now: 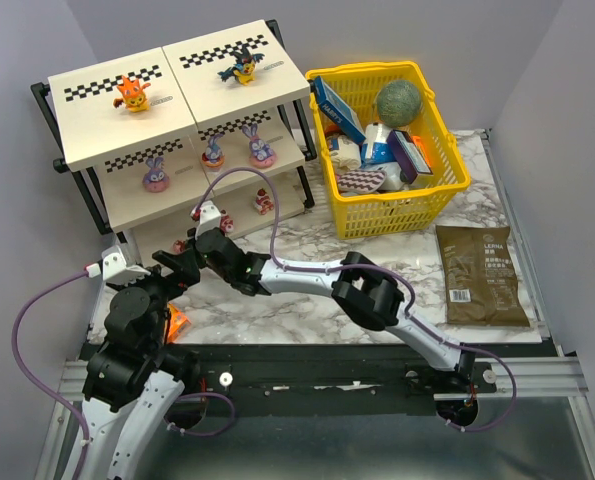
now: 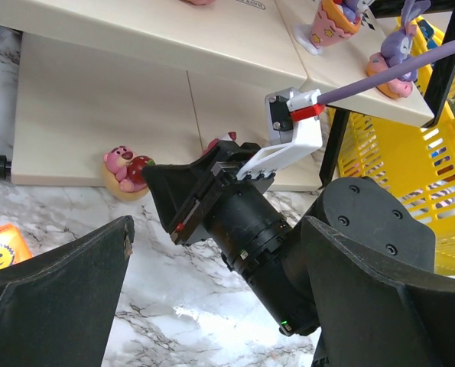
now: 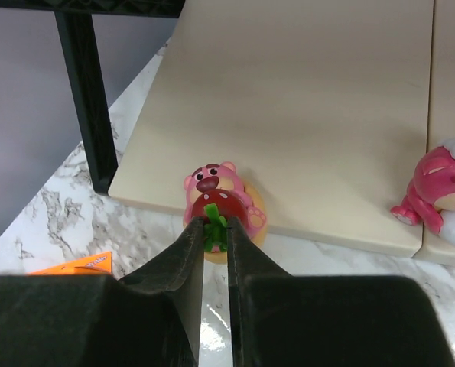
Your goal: Place and organize the plastic toys onto the shelf
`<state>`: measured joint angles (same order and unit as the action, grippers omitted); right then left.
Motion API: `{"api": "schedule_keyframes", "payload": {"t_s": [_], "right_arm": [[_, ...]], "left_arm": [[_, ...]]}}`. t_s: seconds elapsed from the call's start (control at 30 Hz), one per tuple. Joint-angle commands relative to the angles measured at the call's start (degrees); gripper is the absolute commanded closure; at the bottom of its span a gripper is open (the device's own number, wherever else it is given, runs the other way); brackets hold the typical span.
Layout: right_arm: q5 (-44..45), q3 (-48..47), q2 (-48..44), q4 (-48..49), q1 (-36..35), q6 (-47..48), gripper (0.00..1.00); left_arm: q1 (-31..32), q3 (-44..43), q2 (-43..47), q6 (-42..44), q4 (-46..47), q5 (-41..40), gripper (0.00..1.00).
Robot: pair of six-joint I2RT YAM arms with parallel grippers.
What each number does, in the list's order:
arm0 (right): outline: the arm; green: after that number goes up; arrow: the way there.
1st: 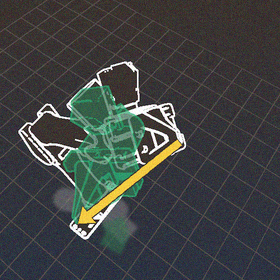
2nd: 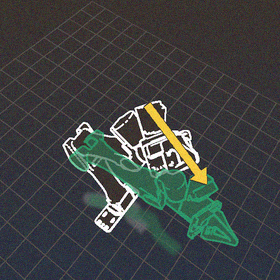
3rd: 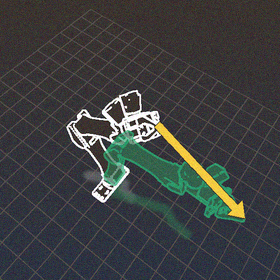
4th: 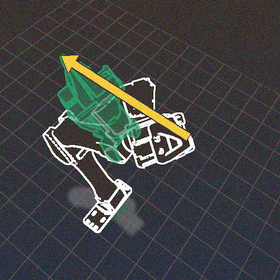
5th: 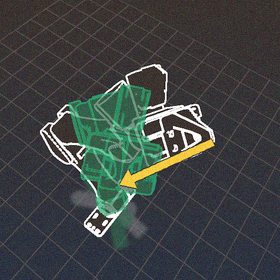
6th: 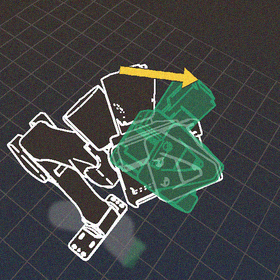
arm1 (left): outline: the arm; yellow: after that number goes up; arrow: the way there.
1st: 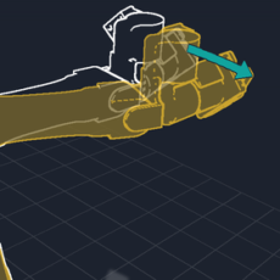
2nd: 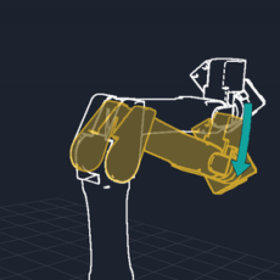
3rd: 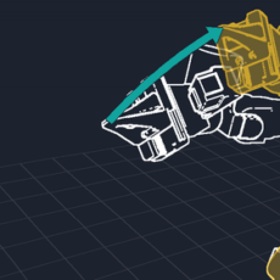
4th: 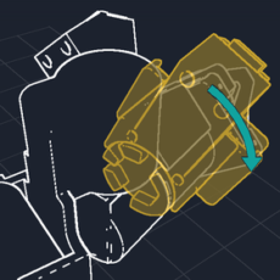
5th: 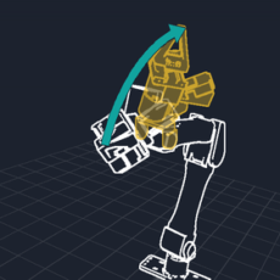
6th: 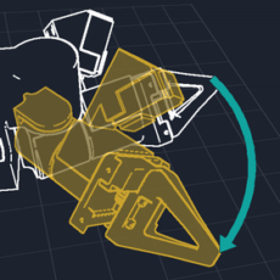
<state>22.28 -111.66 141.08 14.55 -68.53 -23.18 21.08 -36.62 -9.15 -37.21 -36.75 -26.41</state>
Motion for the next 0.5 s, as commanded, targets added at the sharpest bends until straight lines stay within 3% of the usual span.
{"api": "schedule_keyframes", "payload": {"t_s": [0.0, 0.33, 0.47], "right_arm": [[2.5, -2.25, 1.13, 4.79, 0.07, 1.64, 0.99], [2.5, -4.8, 4.03, 4.88, 0.07, 4.19, 0.99], [1.62, -5.5, 4.3, 4.97, 0.15, 5.34, 0.92]], "left_arm": [[0.01, -0.47, 0.88, -0.67, -1.13, -2.06, 0.01], [0.01, -0.29, 0.89, -0.76, -1.22, -2.15, 0.01], [0.01, -0.38, 0.71, -0.76, -1.22, -2.24, 0.01]]}}
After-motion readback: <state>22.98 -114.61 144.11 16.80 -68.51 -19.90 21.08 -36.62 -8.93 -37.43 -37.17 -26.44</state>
